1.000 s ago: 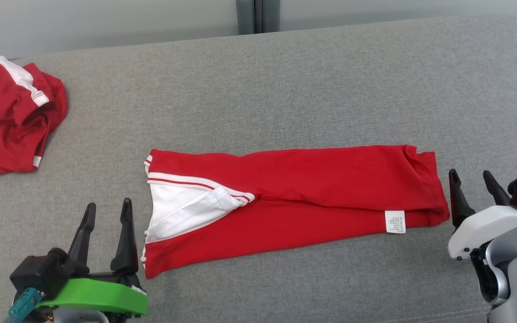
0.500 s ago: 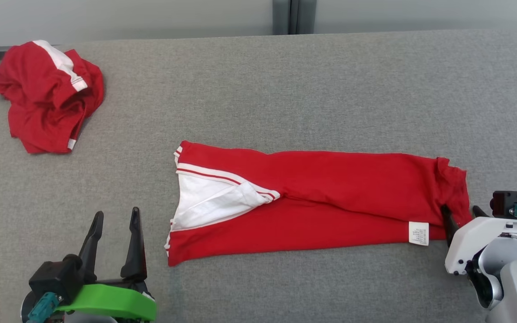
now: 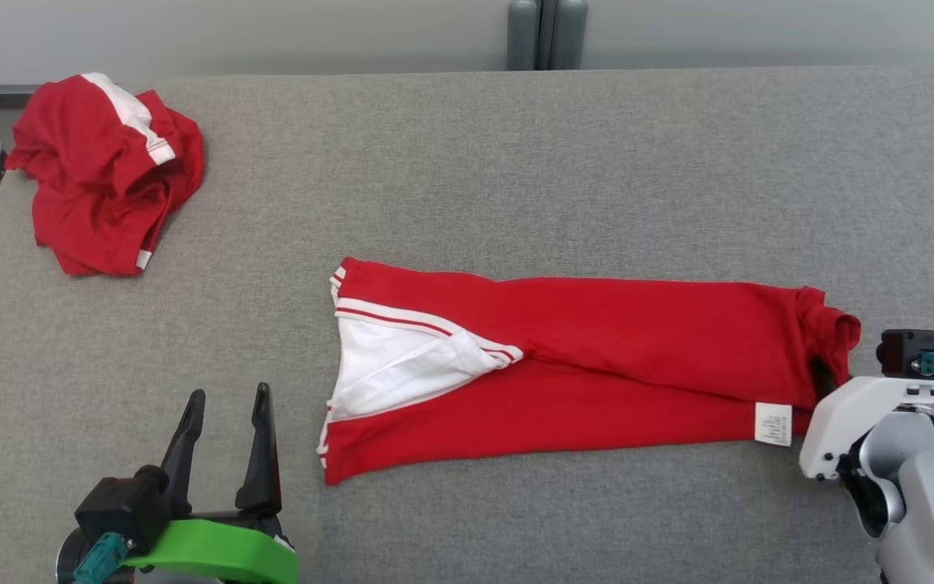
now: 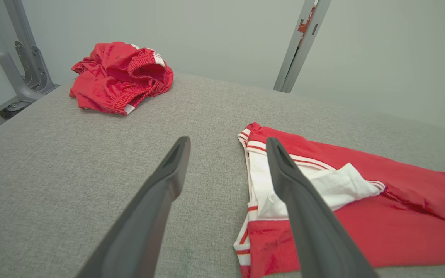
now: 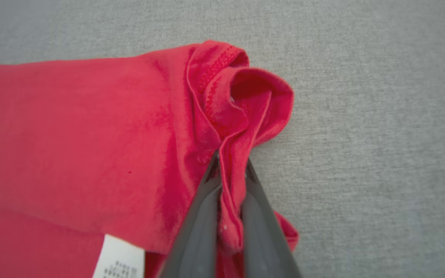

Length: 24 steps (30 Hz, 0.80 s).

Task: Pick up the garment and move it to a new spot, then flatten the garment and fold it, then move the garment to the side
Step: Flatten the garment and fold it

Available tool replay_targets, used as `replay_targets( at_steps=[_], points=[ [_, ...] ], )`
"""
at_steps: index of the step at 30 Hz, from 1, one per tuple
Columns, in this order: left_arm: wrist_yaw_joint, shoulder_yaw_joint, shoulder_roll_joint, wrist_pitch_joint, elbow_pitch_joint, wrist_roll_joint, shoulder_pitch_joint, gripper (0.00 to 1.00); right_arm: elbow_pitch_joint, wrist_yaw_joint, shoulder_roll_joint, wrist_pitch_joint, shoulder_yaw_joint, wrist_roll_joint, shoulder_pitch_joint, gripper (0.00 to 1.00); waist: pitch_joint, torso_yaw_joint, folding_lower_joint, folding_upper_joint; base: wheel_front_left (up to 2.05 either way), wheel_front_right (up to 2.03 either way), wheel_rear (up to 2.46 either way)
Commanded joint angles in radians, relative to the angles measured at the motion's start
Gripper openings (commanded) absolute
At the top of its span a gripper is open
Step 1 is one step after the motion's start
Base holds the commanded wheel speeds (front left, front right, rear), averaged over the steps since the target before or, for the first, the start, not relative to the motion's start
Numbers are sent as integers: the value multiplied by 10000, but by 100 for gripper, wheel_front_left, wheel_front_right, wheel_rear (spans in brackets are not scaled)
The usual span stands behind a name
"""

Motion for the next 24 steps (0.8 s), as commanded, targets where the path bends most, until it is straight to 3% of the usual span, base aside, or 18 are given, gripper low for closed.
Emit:
replay_targets(
  at_steps=[1, 8, 12, 24],
  points=[
    [30, 11, 13, -35, 13, 78, 85, 100, 29, -37, -304, -106, -206, 90, -75, 0, -62, -209, 0, 0, 0, 0, 0],
    [26, -81, 46, -27, 26, 99, 23, 100, -578, -31, -706, -365, -957, 186, 264, 0, -18, -800, 0, 0, 0, 0, 0],
    [52, -120, 68, -18, 47, 149, -74, 100, -1285, -28, -468, -356, -1105, 525, 450, 0, 36, -1096, 0, 0, 0, 0, 0],
    [-44, -249, 112, 74, 149, 112, -284, 100, -4916, -23, 564, 531, 681, 2450, 1732, 0, -72, -1113, 0, 0, 0, 0, 0]
  ],
)
